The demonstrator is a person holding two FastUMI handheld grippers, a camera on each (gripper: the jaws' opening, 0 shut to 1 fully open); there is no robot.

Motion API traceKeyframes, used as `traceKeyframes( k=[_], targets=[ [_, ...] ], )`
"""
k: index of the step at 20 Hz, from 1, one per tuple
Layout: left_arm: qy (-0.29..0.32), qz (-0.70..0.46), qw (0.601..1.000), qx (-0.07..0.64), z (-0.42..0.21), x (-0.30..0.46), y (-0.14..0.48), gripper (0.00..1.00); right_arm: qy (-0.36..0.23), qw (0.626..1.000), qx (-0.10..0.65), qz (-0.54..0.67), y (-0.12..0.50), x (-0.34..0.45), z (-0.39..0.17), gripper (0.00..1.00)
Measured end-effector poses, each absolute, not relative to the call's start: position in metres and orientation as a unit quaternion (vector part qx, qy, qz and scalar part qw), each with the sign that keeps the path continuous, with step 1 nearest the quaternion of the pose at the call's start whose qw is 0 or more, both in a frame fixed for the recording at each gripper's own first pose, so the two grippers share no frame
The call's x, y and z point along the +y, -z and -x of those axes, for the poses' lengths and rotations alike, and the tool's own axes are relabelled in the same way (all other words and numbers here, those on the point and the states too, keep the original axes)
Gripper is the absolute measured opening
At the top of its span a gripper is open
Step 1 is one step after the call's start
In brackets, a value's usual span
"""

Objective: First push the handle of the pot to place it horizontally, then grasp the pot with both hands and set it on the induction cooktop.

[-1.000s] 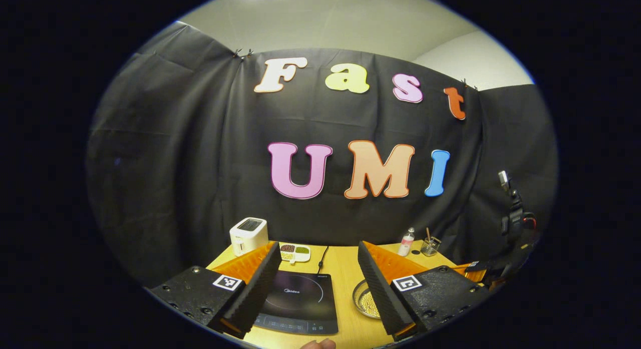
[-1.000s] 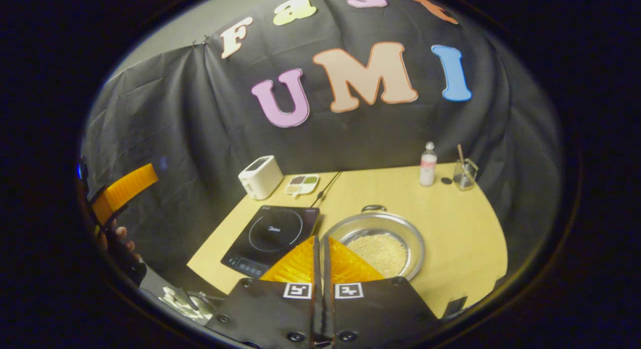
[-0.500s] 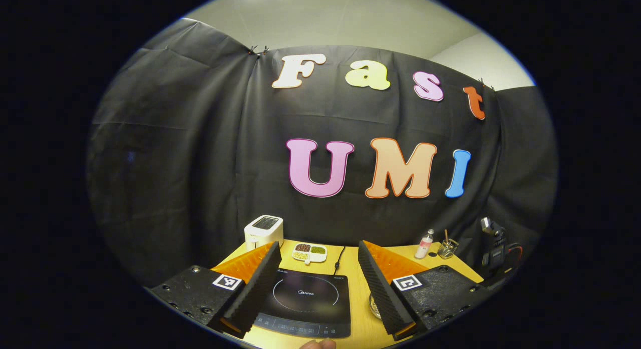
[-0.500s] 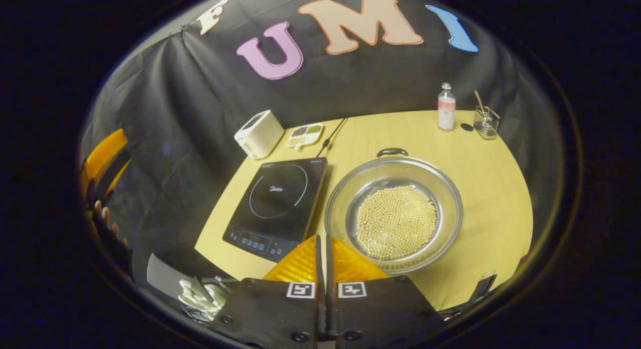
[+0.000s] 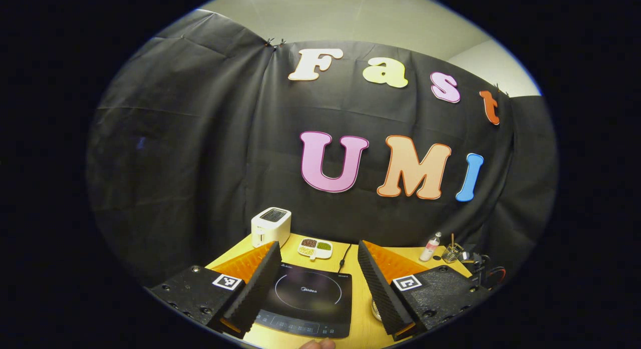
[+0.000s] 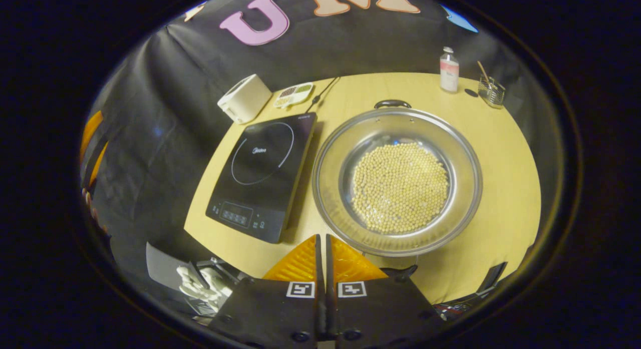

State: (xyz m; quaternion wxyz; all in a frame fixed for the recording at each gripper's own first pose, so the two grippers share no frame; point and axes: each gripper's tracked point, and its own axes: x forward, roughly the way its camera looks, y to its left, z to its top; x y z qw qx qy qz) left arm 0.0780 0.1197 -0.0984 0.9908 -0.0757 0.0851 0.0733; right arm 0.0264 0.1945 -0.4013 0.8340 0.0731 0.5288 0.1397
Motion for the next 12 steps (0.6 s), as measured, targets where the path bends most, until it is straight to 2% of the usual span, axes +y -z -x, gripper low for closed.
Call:
traceKeyframes(
  k=[1,2,5,6,9,10,12],
  targets=[
    [-0.076,0.076,0.991,0.085,-0.078,0.122,0.099,0.94,-0.141,0.830,0.535,-0.068,0.407,0.195,-0.026,0.03],
    [-0.079,0.076,0.990,0.086,-0.076,0.123,0.099,0.89,-0.141,0.825,0.544,-0.062,0.414,0.195,-0.022,0.00],
    [-0.085,0.074,0.990,0.085,-0.076,0.125,0.099,0.89,-0.134,0.807,0.573,-0.046,0.431,0.191,-0.013,0.03],
    [-0.088,0.073,0.990,0.084,-0.075,0.128,0.098,0.99,-0.133,0.804,0.578,-0.044,0.436,0.190,-0.011,0.00],
    [-0.094,0.078,0.989,0.085,-0.073,0.131,0.100,0.89,-0.123,0.795,0.594,-0.030,0.450,0.180,-0.008,0.03],
    [-0.095,0.080,0.988,0.087,-0.072,0.130,0.101,0.93,-0.119,0.793,0.597,-0.029,0.452,0.178,-0.007,0.03],
    [-0.098,0.081,0.988,0.087,-0.070,0.131,0.101,0.93,-0.110,0.791,0.601,-0.032,0.457,0.173,-0.007,0.03]
  ],
)
